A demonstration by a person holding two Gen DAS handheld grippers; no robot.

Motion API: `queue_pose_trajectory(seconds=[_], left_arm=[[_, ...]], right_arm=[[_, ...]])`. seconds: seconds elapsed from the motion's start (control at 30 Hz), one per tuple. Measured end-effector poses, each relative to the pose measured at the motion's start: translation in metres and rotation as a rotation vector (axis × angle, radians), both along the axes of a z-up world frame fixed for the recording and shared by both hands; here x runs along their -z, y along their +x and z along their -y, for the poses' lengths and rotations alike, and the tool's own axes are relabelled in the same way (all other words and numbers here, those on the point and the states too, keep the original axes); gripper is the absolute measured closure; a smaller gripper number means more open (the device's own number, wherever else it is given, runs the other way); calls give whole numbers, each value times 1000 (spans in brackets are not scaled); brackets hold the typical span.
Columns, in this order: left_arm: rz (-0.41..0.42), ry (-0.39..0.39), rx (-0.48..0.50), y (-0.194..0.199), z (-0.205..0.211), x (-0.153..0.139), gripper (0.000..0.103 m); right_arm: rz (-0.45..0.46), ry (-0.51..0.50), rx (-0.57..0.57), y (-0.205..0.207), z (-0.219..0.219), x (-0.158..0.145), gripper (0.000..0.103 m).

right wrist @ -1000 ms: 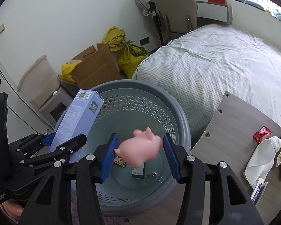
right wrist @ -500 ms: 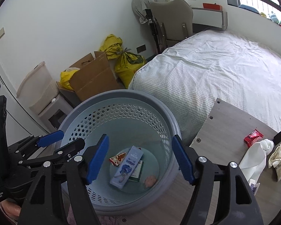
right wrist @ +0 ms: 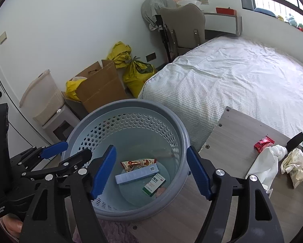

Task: Collect trash
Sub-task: 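Withdraw both grippers from the basket back over the table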

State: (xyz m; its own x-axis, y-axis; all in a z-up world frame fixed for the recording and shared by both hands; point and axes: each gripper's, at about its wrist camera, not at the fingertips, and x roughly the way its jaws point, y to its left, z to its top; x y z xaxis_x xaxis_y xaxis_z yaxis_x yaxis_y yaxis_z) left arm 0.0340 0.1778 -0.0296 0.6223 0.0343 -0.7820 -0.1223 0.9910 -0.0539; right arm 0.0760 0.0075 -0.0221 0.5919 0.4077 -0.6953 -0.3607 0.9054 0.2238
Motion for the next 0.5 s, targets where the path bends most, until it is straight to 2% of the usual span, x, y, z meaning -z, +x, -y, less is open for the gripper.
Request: queue_pose_trajectory(seconds=[0.5], left_arm=[[41, 18, 22, -25, 28, -14, 31]], right_arm=[[24, 7, 79, -33, 38, -8, 23]])
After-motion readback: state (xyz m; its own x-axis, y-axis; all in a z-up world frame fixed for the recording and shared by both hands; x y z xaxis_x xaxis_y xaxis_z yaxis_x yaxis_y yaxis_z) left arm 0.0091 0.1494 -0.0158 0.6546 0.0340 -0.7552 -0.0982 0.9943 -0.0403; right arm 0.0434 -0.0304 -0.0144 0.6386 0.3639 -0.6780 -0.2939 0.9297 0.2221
